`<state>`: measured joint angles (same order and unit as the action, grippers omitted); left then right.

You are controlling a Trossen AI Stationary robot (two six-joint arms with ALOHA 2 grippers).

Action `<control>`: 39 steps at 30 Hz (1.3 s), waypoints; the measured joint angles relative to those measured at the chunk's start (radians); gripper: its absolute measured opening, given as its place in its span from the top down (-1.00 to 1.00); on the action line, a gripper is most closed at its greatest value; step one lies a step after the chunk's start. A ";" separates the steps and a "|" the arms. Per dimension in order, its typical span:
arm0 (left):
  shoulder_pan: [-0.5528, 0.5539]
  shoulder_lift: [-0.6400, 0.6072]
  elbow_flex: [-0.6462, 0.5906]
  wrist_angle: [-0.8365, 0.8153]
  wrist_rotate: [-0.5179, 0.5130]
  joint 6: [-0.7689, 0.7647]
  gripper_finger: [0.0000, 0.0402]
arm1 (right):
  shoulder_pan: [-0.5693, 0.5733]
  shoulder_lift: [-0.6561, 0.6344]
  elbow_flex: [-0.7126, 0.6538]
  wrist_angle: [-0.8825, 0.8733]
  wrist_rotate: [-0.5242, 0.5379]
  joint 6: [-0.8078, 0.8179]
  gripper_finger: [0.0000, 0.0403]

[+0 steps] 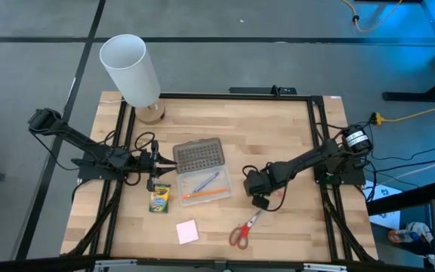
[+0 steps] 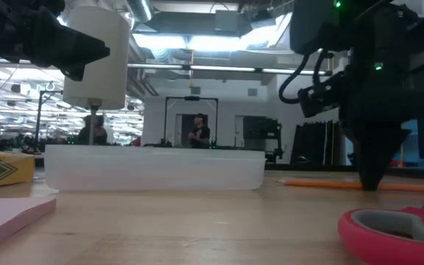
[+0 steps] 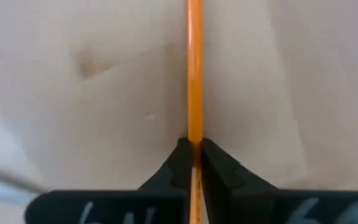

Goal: Pack school essentials
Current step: Put the orange pencil into the gray supply box

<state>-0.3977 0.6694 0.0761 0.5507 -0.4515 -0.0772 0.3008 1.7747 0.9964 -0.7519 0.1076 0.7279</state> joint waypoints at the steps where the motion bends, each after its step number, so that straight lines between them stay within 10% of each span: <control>1: 0.000 0.000 0.000 0.000 0.000 0.000 0.63 | 0.000 0.001 0.016 -0.041 0.044 0.013 0.92; 11: 0.000 0.000 0.000 0.003 0.000 0.000 0.63 | -0.016 -0.004 0.304 -0.193 0.272 -0.094 0.95; 20: 0.000 0.000 0.000 0.004 0.000 -0.002 0.63 | -0.061 0.000 0.456 0.146 0.031 -0.349 0.99; 39: 0.000 0.000 0.000 0.011 0.000 0.000 0.64 | -0.108 0.000 0.453 0.192 0.056 -0.420 0.72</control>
<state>-0.3977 0.6693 0.0765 0.5617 -0.4514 -0.0769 0.1925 1.7748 1.4490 -0.5602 0.1640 0.3083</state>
